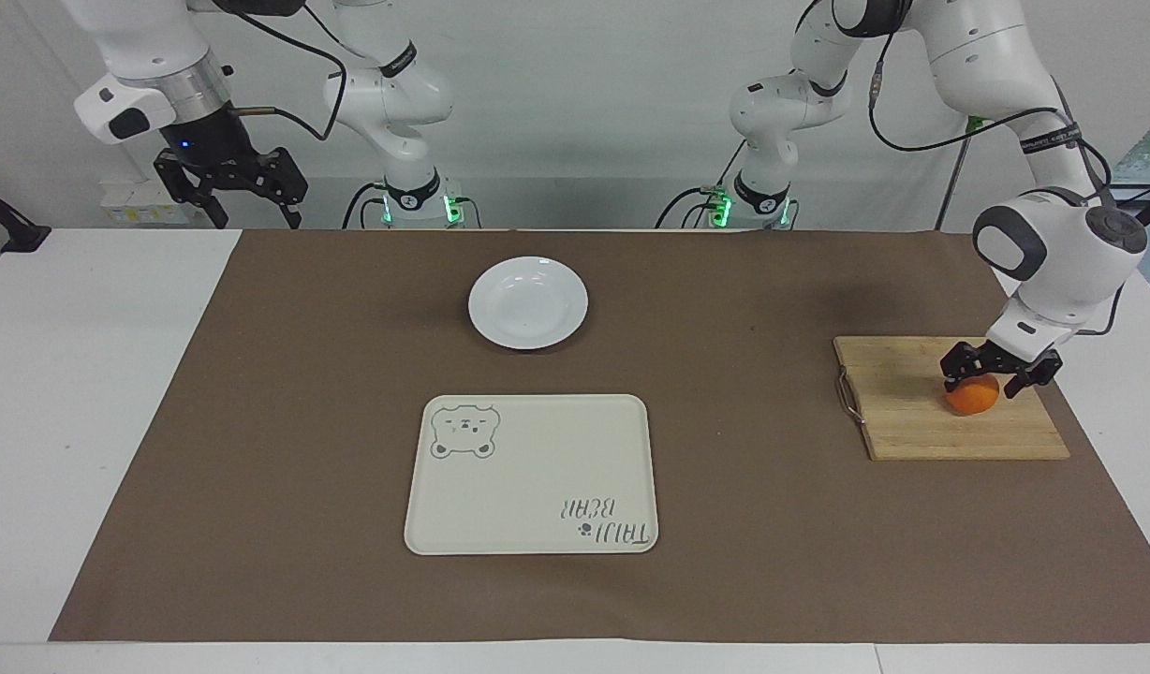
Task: Place orange and plate with both arms
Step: 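Close the left gripper around the orange on the cutting board, then lift the orange with the left gripper and carry it toward the plate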
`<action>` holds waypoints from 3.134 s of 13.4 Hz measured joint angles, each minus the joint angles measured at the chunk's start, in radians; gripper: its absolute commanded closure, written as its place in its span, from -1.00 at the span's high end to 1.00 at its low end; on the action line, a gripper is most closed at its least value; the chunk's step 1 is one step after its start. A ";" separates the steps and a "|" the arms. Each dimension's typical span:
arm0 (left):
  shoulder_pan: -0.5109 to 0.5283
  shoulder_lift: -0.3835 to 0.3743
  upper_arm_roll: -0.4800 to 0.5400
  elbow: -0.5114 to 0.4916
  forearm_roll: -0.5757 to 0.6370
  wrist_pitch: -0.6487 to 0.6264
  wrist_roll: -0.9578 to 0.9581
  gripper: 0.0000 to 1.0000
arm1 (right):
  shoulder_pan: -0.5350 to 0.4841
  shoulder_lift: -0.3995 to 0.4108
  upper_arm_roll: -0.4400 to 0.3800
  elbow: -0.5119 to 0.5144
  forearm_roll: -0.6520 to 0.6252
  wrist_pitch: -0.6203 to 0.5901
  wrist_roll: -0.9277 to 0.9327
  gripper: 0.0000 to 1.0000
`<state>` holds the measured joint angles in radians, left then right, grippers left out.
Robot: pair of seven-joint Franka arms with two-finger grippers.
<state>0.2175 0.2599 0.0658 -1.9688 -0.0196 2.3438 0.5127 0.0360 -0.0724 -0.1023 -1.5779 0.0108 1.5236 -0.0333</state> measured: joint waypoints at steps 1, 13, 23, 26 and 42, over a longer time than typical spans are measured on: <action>0.000 0.003 -0.001 -0.001 0.000 0.001 0.000 1.00 | 0.000 0.000 0.000 0.000 0.000 0.000 0.000 1.00; -0.002 0.001 -0.008 -0.004 -0.001 0.015 -0.006 -1.00 | 0.000 0.000 0.000 0.000 0.000 0.000 0.000 1.00; -0.409 -0.119 -0.039 0.019 -0.002 -0.020 -0.401 -1.00 | 0.000 0.000 0.000 0.000 0.000 0.000 0.000 1.00; -0.579 -0.119 -0.041 0.015 -0.002 -0.041 -0.588 -1.00 | 0.000 0.000 0.000 0.000 0.000 0.000 0.000 1.00; -1.043 -0.027 -0.128 0.009 -0.082 0.091 -0.975 -0.98 | 0.000 0.000 0.000 0.000 0.000 0.000 0.000 1.00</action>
<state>-0.8252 0.2329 -0.0620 -1.9594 -0.1014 2.4348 -0.4623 0.0360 -0.0724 -0.1023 -1.5779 0.0108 1.5236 -0.0333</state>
